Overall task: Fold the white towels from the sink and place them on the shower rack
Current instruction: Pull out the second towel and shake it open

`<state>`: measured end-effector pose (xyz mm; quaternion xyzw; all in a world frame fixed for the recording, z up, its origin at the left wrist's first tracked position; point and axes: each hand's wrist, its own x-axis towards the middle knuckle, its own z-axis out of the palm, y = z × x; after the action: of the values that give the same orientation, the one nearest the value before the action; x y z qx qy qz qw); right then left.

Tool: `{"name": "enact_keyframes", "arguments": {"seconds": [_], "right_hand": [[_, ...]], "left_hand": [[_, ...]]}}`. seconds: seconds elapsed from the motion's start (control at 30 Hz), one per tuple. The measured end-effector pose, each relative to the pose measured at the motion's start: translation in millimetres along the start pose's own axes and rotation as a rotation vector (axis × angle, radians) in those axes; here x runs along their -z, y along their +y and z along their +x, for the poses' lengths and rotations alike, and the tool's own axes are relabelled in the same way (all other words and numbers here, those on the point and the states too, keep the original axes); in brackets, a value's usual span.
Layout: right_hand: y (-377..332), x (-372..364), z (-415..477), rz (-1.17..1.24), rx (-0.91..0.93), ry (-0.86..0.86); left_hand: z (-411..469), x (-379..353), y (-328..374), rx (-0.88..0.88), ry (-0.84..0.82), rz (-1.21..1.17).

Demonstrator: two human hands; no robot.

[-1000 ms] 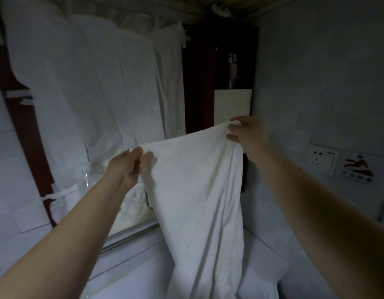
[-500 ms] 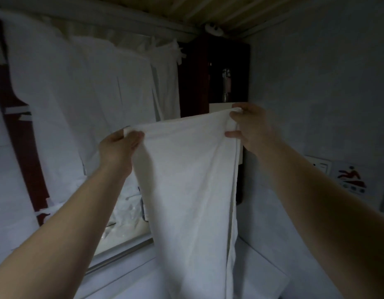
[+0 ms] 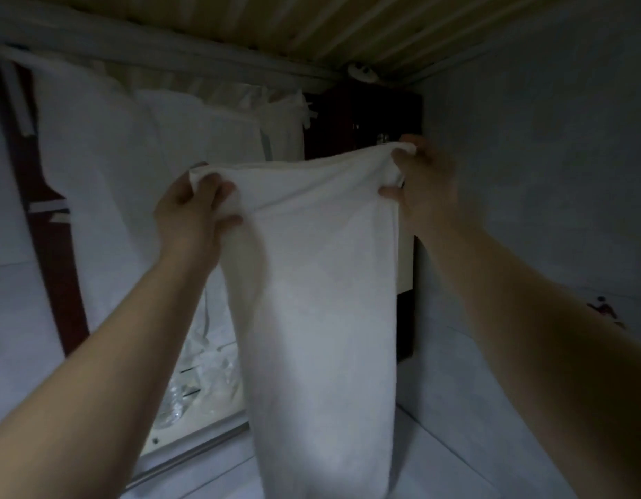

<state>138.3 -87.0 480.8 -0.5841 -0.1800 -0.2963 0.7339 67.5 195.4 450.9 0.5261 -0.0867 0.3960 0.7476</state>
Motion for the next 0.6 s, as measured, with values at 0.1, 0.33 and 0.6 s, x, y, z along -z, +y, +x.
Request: {"name": "enact_keyframes", "arguments": {"seconds": [0.1, 0.33, 0.6], "right_hand": [[10.3, 0.2, -2.3, 0.1, -0.046, 0.042], [28.0, 0.0, -6.5, 0.239, -0.088, 0.003], [51.0, -24.8, -18.5, 0.277, -0.266, -0.062]], "left_hand": [[-5.6, 3.6, -13.4, 0.005, -0.015, -0.009], [-2.1, 6.4, -2.7, -0.085, 0.028, -0.075], [10.5, 43.4, -2.6, 0.157, 0.1, 0.28]]}}
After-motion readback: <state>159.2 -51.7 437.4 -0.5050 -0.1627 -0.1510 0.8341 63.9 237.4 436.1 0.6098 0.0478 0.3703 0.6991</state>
